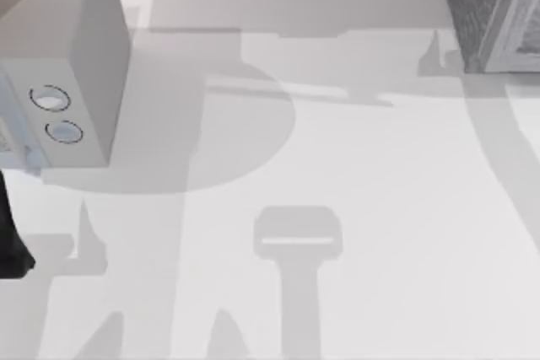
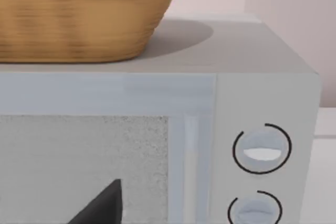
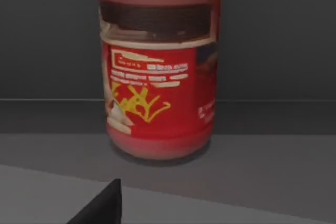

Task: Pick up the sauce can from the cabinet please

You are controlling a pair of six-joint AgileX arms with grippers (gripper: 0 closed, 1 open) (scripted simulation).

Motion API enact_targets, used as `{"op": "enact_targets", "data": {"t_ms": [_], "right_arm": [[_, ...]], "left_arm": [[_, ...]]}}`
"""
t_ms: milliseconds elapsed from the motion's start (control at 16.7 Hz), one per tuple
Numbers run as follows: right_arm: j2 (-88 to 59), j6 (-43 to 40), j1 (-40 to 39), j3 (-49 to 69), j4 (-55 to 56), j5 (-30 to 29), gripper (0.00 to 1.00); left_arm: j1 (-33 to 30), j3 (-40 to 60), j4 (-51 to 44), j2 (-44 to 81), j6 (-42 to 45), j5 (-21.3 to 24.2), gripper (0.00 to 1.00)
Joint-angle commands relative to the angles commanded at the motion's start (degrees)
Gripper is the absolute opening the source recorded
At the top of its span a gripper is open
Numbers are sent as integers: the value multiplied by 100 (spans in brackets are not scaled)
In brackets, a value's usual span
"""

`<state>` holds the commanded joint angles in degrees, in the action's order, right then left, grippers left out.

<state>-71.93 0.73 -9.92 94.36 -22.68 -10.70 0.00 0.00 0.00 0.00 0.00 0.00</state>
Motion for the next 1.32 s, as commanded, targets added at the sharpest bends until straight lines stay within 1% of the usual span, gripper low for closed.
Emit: {"op": "enact_targets", "data": {"t_ms": [180,600,1020,1320], "right_arm": [[-377,15,-60,499,-114,-52,100],[-485,9,-31,626,-94,-110,100],[-1863,46,-322,1768,59,-411,100],[-1957,51,-331,1838,74,-420,100]], "left_arm": [[0,0,0,0,0,0,100],[0,0,0,0,0,0,100],[0,0,0,0,0,0,100],[0,0,0,0,0,0,100]]}}
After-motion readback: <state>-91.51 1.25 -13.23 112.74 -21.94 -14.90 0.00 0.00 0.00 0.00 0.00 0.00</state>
